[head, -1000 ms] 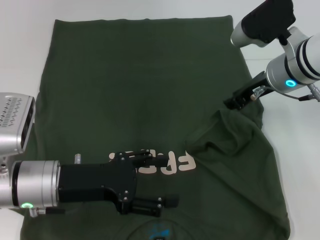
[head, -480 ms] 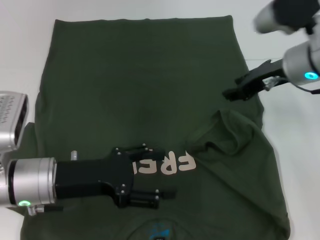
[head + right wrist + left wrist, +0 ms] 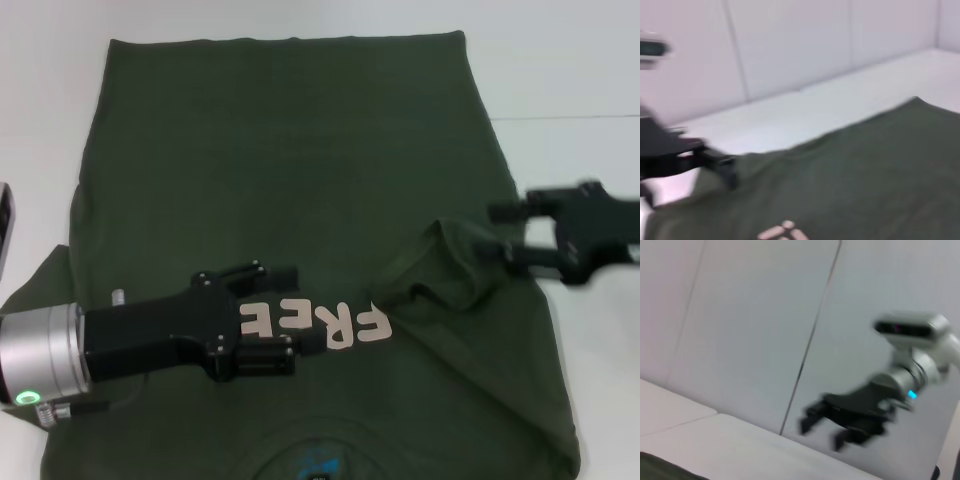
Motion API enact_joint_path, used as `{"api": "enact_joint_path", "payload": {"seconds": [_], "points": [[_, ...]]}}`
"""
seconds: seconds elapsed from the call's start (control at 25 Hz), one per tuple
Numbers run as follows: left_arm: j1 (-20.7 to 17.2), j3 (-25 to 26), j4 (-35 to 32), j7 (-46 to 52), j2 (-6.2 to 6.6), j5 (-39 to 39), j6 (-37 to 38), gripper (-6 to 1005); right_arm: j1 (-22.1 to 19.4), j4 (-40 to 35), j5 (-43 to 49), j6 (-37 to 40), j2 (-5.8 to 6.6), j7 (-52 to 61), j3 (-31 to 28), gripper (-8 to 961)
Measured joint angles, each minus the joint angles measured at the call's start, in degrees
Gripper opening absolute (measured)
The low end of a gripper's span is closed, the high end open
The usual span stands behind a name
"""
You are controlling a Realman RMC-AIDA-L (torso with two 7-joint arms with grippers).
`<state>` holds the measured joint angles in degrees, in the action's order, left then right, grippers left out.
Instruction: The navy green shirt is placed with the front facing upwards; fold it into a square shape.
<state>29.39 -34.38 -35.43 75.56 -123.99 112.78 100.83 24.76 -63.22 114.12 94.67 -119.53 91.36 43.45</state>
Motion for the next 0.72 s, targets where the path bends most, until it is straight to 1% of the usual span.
{"api": "enact_joint_path", "payload": {"seconds": [0.12, 0.24, 0.36, 0.44, 0.52, 0.6, 0.72], "points": [[-0.04, 0.86, -0.01, 1.82, 0.12, -0.04, -0.37, 933, -2.82, 4.58, -2.41, 7.08, 0.04, -9.99, -4.56, 516], [-0.04, 1.62, -0.33, 4.12, 0.26, 0.02, -1.04, 933, -4.82, 8.32, -2.21, 12.45, 0.08, -18.53, -7.73, 559], [-0.11, 2.34, -0.99, 7.04, 0.46, 0.57, -1.84, 933, -6.85, 10.38, -1.54, 14.90, 0.14, -23.28, -8.57, 755], [-0.46, 2.60, -2.06, 9.36, 0.56, 1.02, -2.16, 933, -7.88, 11.07, -0.79, 15.92, 0.16, -24.19, -8.63, 819], [-1.18, 2.62, -4.09, 12.11, 0.64, 1.38, -2.19, 933, -8.41, 11.78, 0.16, 16.38, 0.16, -24.56, -8.64, 882], [-2.44, 2.58, -7.96, 16.00, 0.54, 2.03, -1.94, 933, -8.72, 13.09, 0.99, 16.45, 0.17, -25.64, -8.71, 946], [-4.73, 2.67, -14.87, 21.76, 0.17, 3.33, -1.94, 933, -8.92, 15.59, 1.24, 16.33, 0.11, -28.43, -8.70, 946]]}}
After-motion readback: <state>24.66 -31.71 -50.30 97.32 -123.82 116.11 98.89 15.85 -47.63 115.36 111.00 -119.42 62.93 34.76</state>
